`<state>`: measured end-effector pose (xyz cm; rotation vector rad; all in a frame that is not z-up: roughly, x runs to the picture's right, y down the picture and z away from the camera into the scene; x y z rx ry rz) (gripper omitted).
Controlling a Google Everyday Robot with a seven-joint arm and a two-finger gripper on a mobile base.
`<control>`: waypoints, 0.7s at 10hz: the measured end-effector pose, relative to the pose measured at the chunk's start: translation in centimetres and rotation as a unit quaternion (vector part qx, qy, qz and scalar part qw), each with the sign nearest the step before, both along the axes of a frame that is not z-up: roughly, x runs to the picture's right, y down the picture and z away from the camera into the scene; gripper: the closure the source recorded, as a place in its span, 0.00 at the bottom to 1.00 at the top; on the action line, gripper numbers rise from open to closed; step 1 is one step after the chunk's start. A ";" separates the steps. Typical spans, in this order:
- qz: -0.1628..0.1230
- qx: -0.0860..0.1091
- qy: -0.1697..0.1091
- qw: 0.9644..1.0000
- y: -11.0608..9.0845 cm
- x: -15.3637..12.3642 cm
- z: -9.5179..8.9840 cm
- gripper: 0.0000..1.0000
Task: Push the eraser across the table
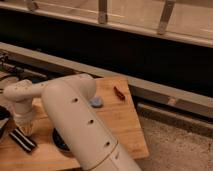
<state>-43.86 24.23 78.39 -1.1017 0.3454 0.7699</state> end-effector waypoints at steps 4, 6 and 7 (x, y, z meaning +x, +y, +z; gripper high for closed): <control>-0.005 0.003 -0.006 1.000 0.3 -0.3 -0.2 1.00; -0.009 0.007 -0.011 1.000 0.6 -0.9 -0.5 1.00; -0.008 0.008 -0.012 1.000 0.6 -0.9 -0.5 1.00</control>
